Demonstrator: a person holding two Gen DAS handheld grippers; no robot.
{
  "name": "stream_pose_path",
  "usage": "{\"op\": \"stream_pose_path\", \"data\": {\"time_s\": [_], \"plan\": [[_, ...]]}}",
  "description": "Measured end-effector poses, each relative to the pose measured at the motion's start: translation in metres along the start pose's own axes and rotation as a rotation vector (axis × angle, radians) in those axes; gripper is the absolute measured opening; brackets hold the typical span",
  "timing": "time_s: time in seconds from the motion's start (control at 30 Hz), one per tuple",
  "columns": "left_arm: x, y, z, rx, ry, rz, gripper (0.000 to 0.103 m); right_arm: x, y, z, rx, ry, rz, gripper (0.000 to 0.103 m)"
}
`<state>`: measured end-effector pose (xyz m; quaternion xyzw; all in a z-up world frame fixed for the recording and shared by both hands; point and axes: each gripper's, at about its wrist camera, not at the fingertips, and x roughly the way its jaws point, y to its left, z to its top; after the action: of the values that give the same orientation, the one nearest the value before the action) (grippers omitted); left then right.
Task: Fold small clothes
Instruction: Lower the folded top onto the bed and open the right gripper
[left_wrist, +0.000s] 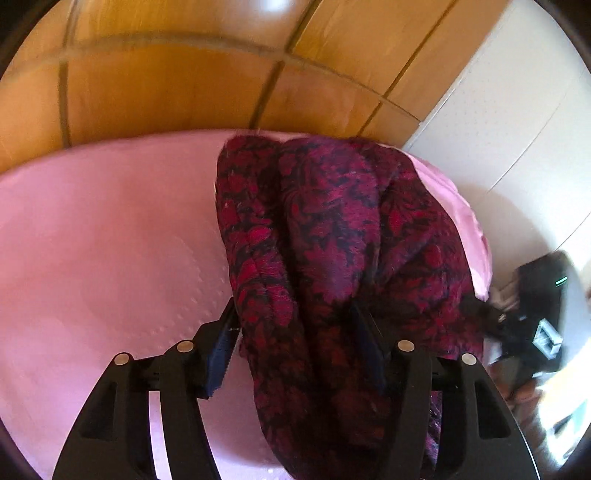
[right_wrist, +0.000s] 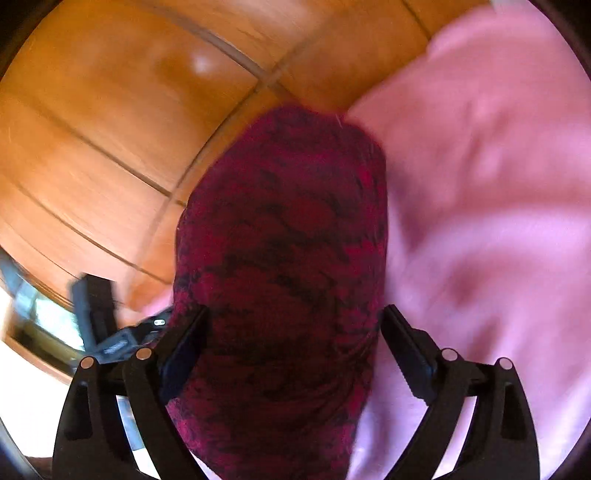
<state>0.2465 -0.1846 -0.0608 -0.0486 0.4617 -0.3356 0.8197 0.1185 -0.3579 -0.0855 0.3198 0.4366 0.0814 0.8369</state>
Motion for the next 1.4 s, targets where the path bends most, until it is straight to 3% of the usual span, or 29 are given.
{"op": "stream_pose_path", "data": {"time_s": [0.13,0.23,0.3,0.37,0.47,0.7,0.77,0.83,1.13,1.4], "plan": [[-0.018,-0.009,-0.013,0.033,-0.057,0.087,0.059,-0.023,0.053,0.005,-0.164,-0.116,-0.107,0.084],[-0.011,-0.006,-0.016,0.012,-0.052,0.141,0.059,-0.021,0.088,0.002,-0.284,-0.161,-0.181,0.077],[-0.004,-0.005,-0.016,0.021,-0.046,0.171,0.059,-0.002,0.097,0.013,-0.323,-0.142,-0.216,0.070],[-0.004,-0.004,-0.020,0.048,-0.048,0.210,0.059,0.026,0.079,0.016,-0.314,-0.069,-0.256,0.068],[0.001,-0.005,-0.028,0.045,-0.064,0.245,0.059,0.064,0.081,0.002,-0.427,-0.076,-0.417,0.070],[-0.019,-0.015,-0.033,0.001,-0.138,0.316,0.072,0.057,0.099,-0.005,-0.420,-0.116,-0.460,0.073],[-0.027,-0.020,-0.036,0.009,-0.166,0.338,0.074,0.047,0.108,-0.009,-0.399,-0.128,-0.444,0.086],[-0.034,-0.021,-0.037,0.007,-0.188,0.341,0.074,0.036,0.117,-0.018,-0.377,-0.137,-0.422,0.090],[-0.048,-0.025,-0.049,0.001,-0.228,0.360,0.074,-0.001,0.131,-0.056,-0.376,-0.136,-0.420,0.090],[-0.042,-0.023,-0.048,-0.003,-0.212,0.373,0.075,0.015,0.133,-0.075,-0.425,-0.120,-0.461,0.095]]}}
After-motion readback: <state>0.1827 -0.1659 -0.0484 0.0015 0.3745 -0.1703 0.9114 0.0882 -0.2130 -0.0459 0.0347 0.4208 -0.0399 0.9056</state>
